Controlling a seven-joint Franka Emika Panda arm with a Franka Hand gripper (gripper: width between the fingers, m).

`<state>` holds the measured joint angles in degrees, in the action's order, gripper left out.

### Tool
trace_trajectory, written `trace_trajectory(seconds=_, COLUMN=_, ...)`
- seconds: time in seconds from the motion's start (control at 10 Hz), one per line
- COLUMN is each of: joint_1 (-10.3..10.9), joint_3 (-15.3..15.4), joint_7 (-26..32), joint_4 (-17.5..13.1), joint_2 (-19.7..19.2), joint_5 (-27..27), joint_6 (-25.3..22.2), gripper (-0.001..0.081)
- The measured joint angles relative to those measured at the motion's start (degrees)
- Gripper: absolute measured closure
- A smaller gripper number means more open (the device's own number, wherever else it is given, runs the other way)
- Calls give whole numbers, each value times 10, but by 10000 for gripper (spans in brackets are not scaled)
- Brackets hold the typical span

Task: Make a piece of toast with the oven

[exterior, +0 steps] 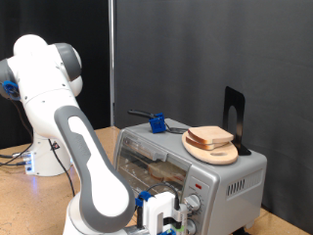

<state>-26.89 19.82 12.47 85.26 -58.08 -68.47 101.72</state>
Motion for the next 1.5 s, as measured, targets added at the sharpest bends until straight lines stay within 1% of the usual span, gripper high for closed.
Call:
trace_trajectory(seconds=0.5, joint_1=-1, joint_3=2, joint_7=1, joint_4=-2, joint_2=2, joint_5=0, joint_6=-5, gripper=136)
trace_trajectory(seconds=0.6, joint_1=-1, joint_3=3, joint_7=1, joint_4=-2, joint_2=6, joint_5=0, joint_6=-5, gripper=305)
trace_trajectory(seconds=0.7, joint_1=-1, joint_3=4, joint_7=0, joint_4=-2, joint_2=9, joint_5=0, joint_6=-6, gripper=305)
trace_trajectory(seconds=0.8, joint_1=0, joint_3=3, joint_7=-1, joint_4=-1, joint_2=10, joint_5=0, joint_6=-1, gripper=489)
trace_trajectory(seconds=0.9, joint_1=0, joint_3=3, joint_7=-1, joint_4=0, joint_2=10, joint_5=0, joint_6=0, gripper=602)
trace_trajectory(seconds=1.3, joint_1=0, joint_3=3, joint_7=-13, joint_4=0, joint_2=10, joint_5=0, joint_6=1, gripper=601)
trace_trajectory(seconds=1.5, joint_1=2, joint_3=1, joint_7=-49, joint_4=-1, joint_2=13, joint_5=10, joint_6=4, gripper=601)
